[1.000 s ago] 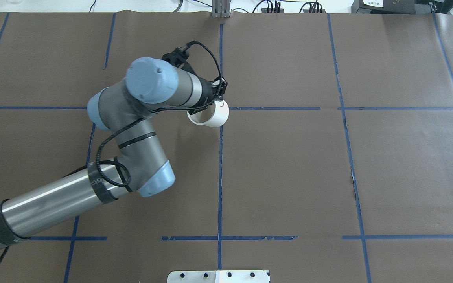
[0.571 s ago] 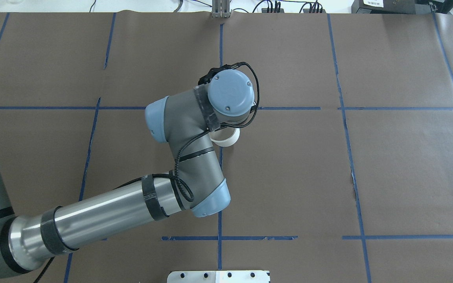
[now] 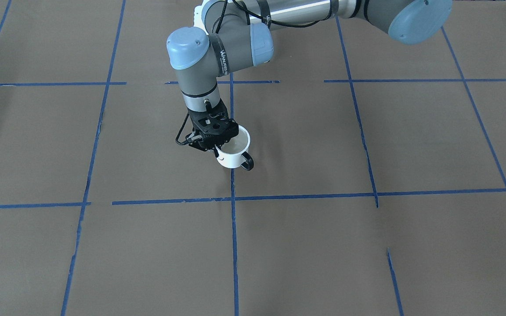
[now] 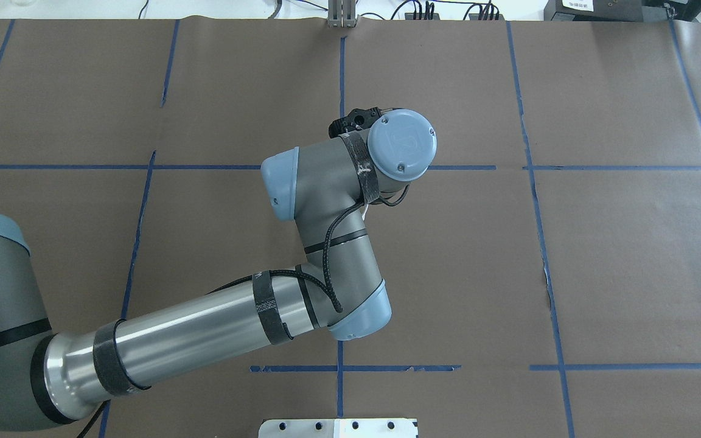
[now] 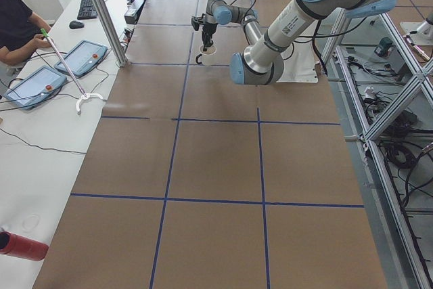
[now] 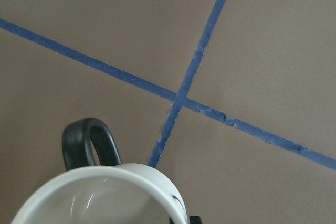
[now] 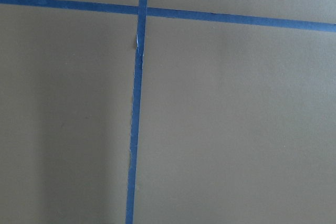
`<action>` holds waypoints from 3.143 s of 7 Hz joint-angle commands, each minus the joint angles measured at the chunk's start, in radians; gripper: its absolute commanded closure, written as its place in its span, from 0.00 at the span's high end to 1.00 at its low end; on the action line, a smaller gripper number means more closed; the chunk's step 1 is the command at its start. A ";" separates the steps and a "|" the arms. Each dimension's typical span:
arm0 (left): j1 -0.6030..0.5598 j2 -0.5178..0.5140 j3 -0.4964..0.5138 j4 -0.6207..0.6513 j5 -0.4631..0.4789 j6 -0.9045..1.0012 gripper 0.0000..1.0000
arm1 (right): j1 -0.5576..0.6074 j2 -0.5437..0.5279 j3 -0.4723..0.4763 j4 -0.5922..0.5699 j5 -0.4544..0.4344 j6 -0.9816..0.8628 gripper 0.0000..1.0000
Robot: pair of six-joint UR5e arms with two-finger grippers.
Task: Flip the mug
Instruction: 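Rotate the mug upright and lower it onto the table with the left gripper, then open the left gripper and withdraw the left arm away from the mug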
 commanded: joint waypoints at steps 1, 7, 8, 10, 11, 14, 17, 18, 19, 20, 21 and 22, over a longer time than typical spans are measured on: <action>0.011 0.009 0.001 -0.003 0.001 0.009 0.00 | 0.000 0.000 0.000 0.000 0.000 0.000 1.00; 0.024 0.040 0.002 -0.044 0.001 0.009 0.00 | 0.000 0.000 0.000 0.000 0.000 0.000 1.00; 0.025 0.040 0.001 -0.043 -0.001 0.009 0.00 | 0.000 0.000 0.000 0.000 0.000 0.000 1.00; 0.024 0.040 -0.001 -0.043 -0.001 0.009 0.48 | 0.000 0.000 0.000 0.000 0.000 0.000 1.00; 0.024 0.041 -0.001 -0.043 -0.001 0.009 0.85 | 0.000 0.000 0.000 0.000 0.000 0.000 1.00; -0.017 0.055 -0.115 -0.011 -0.002 0.033 1.00 | 0.000 0.000 0.000 0.000 0.000 0.000 1.00; -0.160 0.171 -0.352 0.052 -0.167 0.247 1.00 | 0.000 0.000 0.000 0.000 0.000 0.000 1.00; -0.226 0.263 -0.457 0.045 -0.235 0.324 1.00 | 0.000 0.000 0.000 0.000 0.000 0.000 1.00; -0.302 0.315 -0.504 0.040 -0.277 0.428 1.00 | 0.000 0.000 0.000 0.000 0.000 0.000 1.00; -0.396 0.378 -0.539 0.043 -0.338 0.576 1.00 | 0.000 0.000 0.000 0.000 0.000 0.000 1.00; -0.498 0.488 -0.605 0.043 -0.402 0.751 1.00 | 0.000 0.000 0.000 0.000 0.000 0.000 1.00; -0.622 0.585 -0.634 0.043 -0.454 0.932 1.00 | 0.000 0.000 0.000 0.000 0.000 0.000 1.00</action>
